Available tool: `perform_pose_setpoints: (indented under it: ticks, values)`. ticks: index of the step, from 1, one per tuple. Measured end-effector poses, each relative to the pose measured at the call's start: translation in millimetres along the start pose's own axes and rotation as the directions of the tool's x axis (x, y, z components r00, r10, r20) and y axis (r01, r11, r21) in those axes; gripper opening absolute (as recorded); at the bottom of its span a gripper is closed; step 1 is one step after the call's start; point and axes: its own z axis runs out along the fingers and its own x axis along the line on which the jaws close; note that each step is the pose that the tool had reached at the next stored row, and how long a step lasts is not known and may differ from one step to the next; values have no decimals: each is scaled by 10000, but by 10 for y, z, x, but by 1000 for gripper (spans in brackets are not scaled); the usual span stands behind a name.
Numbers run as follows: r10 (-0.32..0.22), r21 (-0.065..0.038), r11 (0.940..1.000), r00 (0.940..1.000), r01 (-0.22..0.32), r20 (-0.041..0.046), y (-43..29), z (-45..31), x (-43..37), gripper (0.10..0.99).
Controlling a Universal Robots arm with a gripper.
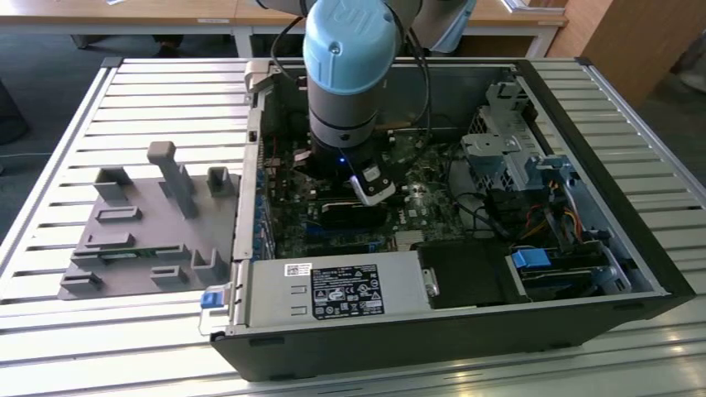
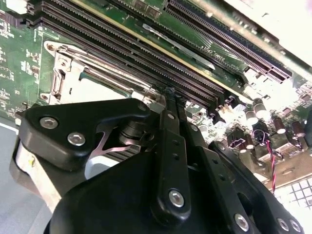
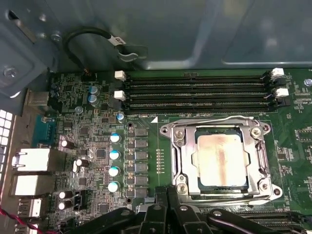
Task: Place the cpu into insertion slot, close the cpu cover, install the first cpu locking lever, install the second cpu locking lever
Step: 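Install the second cpu locking lever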
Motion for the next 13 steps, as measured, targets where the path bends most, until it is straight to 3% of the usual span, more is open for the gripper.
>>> perform_pose_setpoints:
  ticks: [7,13]
  values:
    - [-1,-5,10000,10000,1,1,23,-73,1,153]
    - [0,-10,10000,10000,0,0,56,-182,2,153]
